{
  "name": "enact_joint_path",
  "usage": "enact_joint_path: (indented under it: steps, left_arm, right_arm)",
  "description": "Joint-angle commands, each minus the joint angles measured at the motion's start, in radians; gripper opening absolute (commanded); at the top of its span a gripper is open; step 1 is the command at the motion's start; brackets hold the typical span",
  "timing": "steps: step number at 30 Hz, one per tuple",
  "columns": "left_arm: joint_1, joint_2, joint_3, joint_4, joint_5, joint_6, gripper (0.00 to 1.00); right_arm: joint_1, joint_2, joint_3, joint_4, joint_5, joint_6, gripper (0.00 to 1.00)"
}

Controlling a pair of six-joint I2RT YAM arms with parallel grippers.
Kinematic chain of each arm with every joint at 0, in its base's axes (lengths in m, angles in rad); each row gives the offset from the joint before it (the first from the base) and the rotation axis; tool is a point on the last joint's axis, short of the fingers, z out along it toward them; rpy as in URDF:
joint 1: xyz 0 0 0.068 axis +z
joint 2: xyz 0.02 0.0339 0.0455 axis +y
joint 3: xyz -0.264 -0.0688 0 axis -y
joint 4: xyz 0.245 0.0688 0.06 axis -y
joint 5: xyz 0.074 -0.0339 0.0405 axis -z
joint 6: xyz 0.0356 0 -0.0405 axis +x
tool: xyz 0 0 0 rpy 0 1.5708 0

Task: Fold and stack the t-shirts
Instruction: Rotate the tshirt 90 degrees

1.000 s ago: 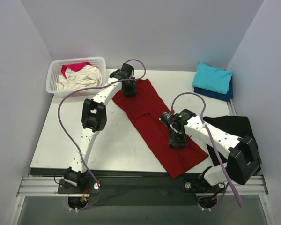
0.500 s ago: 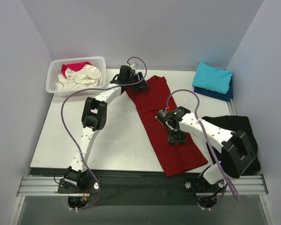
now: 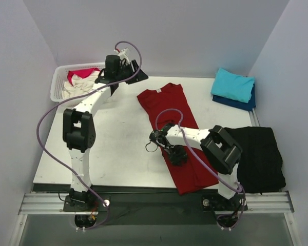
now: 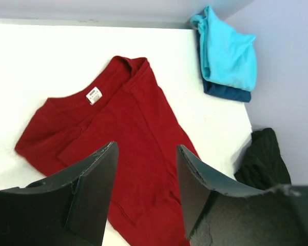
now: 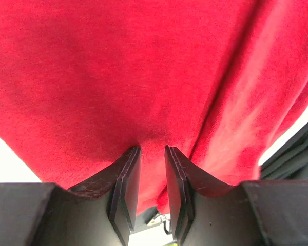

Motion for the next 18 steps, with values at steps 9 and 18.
enact_joint_path:
  steps: [9, 18]
  left_arm:
    - [-0.006, -0.4, -0.257, -0.132, -0.016, 0.111, 0.6]
    - [0.0, -0.52, -0.291, -0.283, -0.072, 0.166, 0.61]
  right_arm:
    - [0.12, 0.286, 0.317, 0.015, -0.09, -0.079, 0.28]
    - [0.119, 0.489, 0.714, -0.06, -0.1, -0.145, 0.28]
